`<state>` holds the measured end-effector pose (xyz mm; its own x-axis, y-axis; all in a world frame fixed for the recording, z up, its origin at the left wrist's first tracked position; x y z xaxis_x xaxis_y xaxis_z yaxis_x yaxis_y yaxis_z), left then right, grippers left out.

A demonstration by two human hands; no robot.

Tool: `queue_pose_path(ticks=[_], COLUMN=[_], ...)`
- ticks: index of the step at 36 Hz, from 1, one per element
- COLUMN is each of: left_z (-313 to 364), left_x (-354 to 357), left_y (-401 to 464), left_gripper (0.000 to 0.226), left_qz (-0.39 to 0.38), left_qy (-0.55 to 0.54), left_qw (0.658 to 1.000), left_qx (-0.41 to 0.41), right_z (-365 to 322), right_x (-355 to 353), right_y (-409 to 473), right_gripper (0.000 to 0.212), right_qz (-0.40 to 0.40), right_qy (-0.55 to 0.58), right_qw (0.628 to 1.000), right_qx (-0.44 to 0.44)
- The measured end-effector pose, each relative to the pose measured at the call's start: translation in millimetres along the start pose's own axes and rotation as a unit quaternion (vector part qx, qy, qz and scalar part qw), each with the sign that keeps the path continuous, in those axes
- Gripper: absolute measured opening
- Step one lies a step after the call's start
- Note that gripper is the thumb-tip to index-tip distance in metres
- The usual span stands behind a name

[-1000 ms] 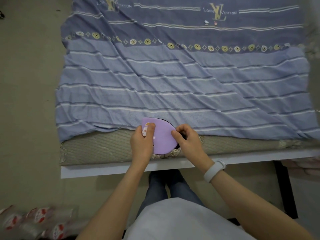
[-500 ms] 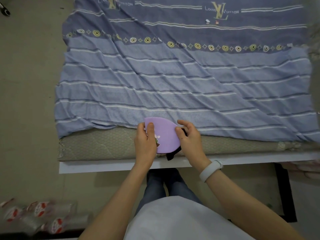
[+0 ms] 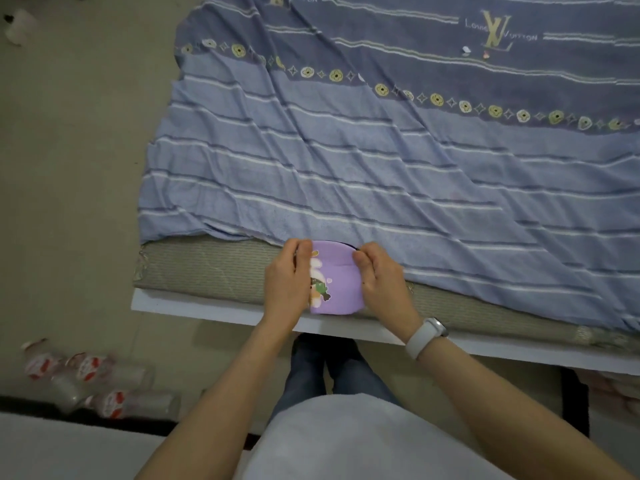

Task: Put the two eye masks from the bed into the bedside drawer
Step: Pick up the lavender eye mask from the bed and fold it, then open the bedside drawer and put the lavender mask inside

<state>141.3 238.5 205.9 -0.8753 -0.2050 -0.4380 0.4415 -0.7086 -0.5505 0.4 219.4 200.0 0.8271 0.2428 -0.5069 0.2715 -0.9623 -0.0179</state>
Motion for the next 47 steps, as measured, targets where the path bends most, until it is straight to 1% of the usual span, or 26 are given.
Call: queue_pose_path(ticks=[2, 4, 6, 8, 9, 11, 15, 19, 23, 27, 32, 35, 39, 43, 47], left_z=[-4, -12, -24, -36, -43, -59, -101, -158, -216, -268, -309, -319, -316, -287, -248], left_x=[-9, -22, -40, -64, -77, -101, -157, -223, -303, -389, -483, -521, -556, -583, -617], left_y=[0, 2, 3, 4, 4, 3, 7, 15, 18, 16, 15, 28, 70, 129, 206], left_gripper=[0.021, 0.022, 0.023, 0.025, 0.026, 0.026, 0.025, 0.035, 0.038, 0.042, 0.041, 0.039, 0.037, 0.039, 0.038], left_qz=[0.042, 0.082, 0.122, 0.168, 0.185, 0.197, 0.189, 0.178, 0.19, 0.206, 0.252, 0.27, 0.259, 0.235, 0.23], left_qy=[-0.001, -0.01, -0.026, -0.019, -0.007, 0.003, 0.03, 0.04, 0.105, 0.199, 0.219, 0.204, 0.186, 0.182, 0.179], left_qw=[0.999, 0.996, 0.991, 0.983, 0.98, 0.977, 0.975, 0.971, 0.962, 0.944, 0.918, 0.912, 0.915, 0.928, 0.937], left_qx=[-0.002, -0.024, -0.051, -0.07, -0.076, -0.083, -0.116, -0.156, -0.164, -0.164, -0.212, -0.231, -0.246, -0.225, -0.193], right_z=[-3, -9, -16, -23, -27, -38, -72, -104, -141, -180, -234, -260, -284, -302, -316], right_x=[6, 15, 27, 43, 53, 76, 130, 197, 276, 359, 437, 471, 508, 538, 564], right_y=[6, 13, 19, 22, 23, 25, 32, 31, 25, 17, 22, 37, 72, 122, 188], right_gripper=[0.019, 0.021, 0.02, 0.017, 0.021, 0.025, 0.018, 0.019, 0.012, 0.022, 0.022, 0.023, 0.021, 0.019, 0.019], right_qz=[-0.056, -0.117, -0.192, -0.27, -0.299, -0.325, -0.314, -0.324, -0.342, -0.344, -0.342, -0.34, -0.335, -0.31, -0.277], right_qy=[0.035, 0.089, 0.149, 0.188, 0.184, 0.144, 0.038, -0.041, -0.087, -0.104, -0.116, -0.114, -0.118, -0.115, -0.095], right_qw=[0.998, 0.989, 0.967, 0.935, 0.926, 0.926, 0.948, 0.945, 0.935, 0.933, 0.93, 0.929, 0.929, 0.937, 0.953], right_qx=[0.006, 0.033, 0.082, 0.13, 0.138, 0.125, 0.025, -0.034, -0.043, -0.036, -0.068, -0.091, -0.107, -0.113, -0.08])
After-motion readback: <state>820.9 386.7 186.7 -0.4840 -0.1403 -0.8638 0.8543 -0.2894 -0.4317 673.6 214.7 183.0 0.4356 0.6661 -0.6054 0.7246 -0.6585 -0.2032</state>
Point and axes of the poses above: each hand's wrist, its own y-axis towards the middle knuckle, its own x-axis out of the palm, z = x × y, the point moved 1 cm from there along y, towards the middle knuckle, and after that the axes turned 14 degrees about -x, right-handed, at the moved point
